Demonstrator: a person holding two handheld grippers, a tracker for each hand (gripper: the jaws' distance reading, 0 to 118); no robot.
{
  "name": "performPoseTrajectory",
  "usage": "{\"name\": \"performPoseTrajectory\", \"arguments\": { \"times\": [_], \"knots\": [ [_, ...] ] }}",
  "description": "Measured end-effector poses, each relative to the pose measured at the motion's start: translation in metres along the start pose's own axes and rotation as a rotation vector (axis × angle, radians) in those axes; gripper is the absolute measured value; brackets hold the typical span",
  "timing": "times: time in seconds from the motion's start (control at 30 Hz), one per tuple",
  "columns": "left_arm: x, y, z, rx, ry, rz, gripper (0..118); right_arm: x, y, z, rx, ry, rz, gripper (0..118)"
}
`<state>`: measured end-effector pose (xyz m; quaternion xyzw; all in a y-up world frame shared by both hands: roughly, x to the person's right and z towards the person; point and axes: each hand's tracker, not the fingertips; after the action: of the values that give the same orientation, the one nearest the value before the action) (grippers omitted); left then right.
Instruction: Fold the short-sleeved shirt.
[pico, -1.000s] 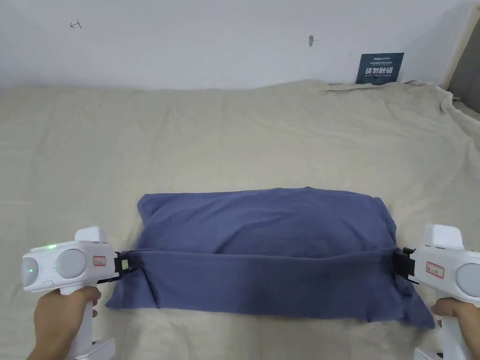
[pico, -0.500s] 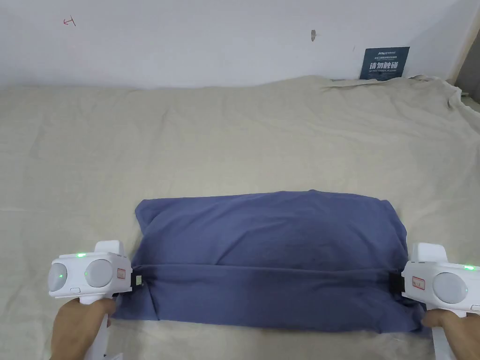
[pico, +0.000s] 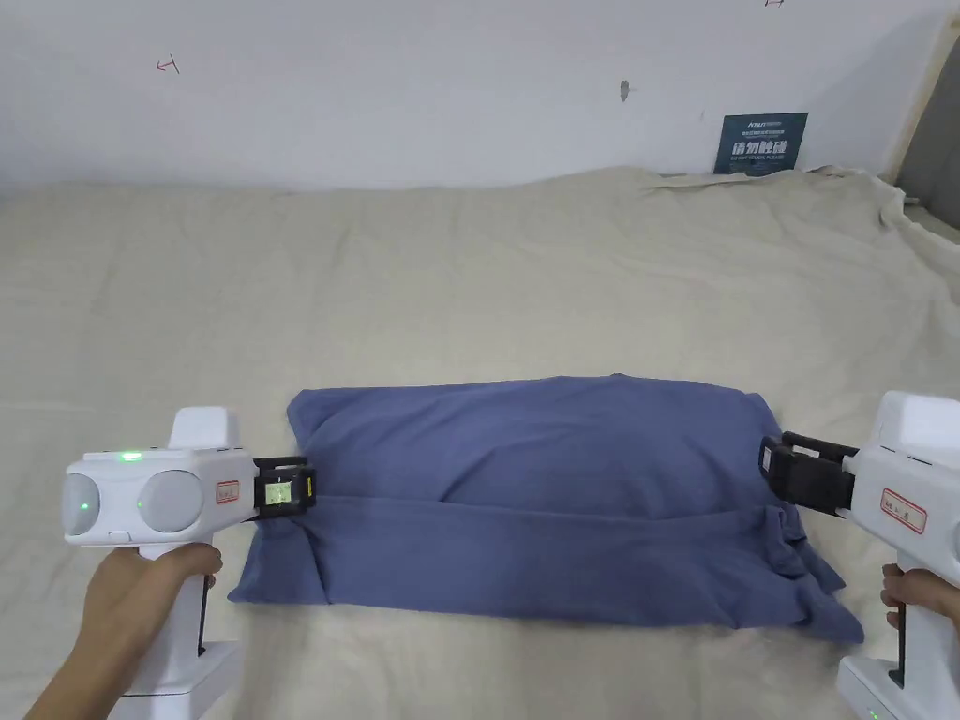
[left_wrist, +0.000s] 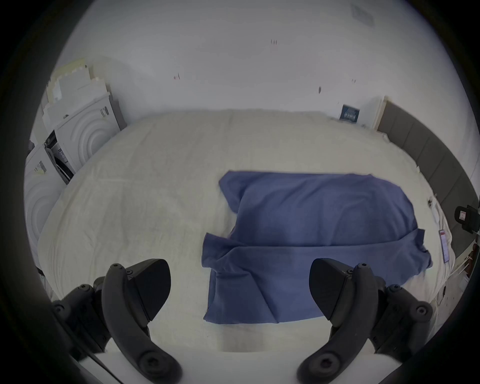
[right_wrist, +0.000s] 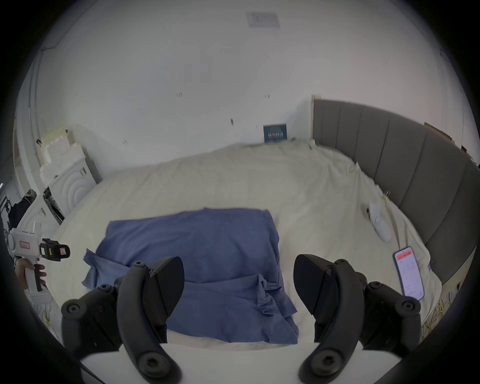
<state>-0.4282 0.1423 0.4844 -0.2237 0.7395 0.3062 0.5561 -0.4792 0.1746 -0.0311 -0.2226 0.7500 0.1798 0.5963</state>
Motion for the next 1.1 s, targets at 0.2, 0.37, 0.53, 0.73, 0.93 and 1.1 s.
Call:
{"name": "performPoseTrajectory", "arguments": {
  "times": [0.2, 0.37, 0.53, 0.73, 0.93, 1.1],
  "knots": [
    [-0.001, -0.024, 0.037, 0.167, -0.029, 0.008, 101, -0.009, -0.011, 0.048, 0.128, -0.033, 0.073, 89],
    [0.004, -0.050, 0.062, 0.268, -0.039, 0.028, 42, -0.015, -0.023, 0.074, 0.182, -0.059, 0.130, 38],
    [0.011, -0.064, 0.073, 0.274, -0.060, -0.008, 0, -0.020, -0.032, 0.086, 0.210, -0.065, 0.162, 0],
    [0.010, -0.064, 0.063, 0.197, -0.051, 0.001, 0, -0.019, -0.035, 0.086, 0.197, -0.055, 0.145, 0],
    [-0.002, -0.056, 0.028, 0.033, -0.053, -0.004, 0, -0.013, -0.036, 0.075, 0.171, -0.050, 0.140, 0],
    [-0.012, -0.047, -0.020, -0.173, -0.068, 0.046, 25, -0.011, -0.038, 0.065, 0.143, -0.046, 0.135, 0]
  ]
}}
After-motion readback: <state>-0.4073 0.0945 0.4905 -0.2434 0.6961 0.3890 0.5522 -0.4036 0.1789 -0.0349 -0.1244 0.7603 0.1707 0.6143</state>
